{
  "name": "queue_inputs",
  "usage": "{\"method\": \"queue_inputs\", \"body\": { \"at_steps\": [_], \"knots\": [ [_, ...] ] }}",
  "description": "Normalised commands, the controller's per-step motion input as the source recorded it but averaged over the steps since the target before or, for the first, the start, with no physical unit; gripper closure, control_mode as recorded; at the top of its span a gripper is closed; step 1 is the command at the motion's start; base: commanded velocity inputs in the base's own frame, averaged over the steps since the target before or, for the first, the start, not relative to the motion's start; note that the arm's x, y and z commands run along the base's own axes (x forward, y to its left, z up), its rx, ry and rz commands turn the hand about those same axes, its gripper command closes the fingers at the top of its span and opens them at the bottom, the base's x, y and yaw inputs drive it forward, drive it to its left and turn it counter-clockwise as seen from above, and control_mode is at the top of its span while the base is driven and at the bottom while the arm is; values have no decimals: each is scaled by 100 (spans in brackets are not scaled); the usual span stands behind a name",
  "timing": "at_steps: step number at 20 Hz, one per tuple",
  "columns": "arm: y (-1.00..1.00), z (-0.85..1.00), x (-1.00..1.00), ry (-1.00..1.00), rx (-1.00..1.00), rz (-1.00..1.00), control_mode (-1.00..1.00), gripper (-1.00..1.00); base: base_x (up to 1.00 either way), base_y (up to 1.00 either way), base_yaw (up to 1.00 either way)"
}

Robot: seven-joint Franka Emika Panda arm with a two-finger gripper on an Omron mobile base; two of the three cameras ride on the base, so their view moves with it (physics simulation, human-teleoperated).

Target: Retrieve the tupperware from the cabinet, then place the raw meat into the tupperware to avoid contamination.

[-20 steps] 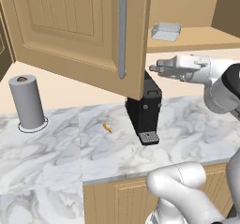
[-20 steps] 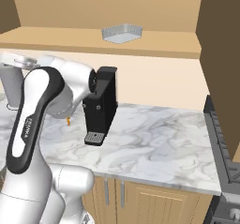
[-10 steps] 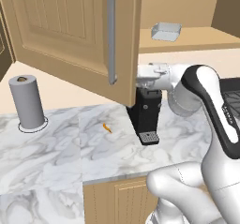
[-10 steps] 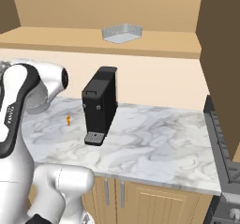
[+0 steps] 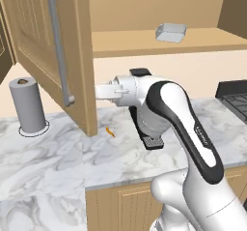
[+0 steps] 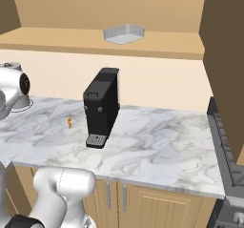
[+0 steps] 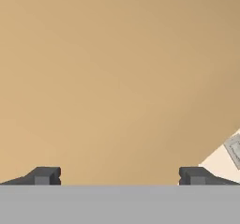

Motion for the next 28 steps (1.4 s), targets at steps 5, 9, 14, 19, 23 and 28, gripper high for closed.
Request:
{"method": "queue_inputs", "body": {
  "at_steps": [5,9,14,19,23,28],
  "knots": [
    [99,6,-24,-20,0,-10,-100,-100,0,0,0],
    [85,5,-16,-22,0,-19,-100,-100,0,0,0],
    [82,-2,9,-10,-5,-21,-100,-100,0,0,0],
    [69,-21,38,0,-13,-16,-100,-100,0,0,0],
    [70,-34,51,0,-17,-14,-100,-100,0,0,0],
    [51,-12,31,2,-10,-15,-100,-100,0,0,0]
  ]
}}
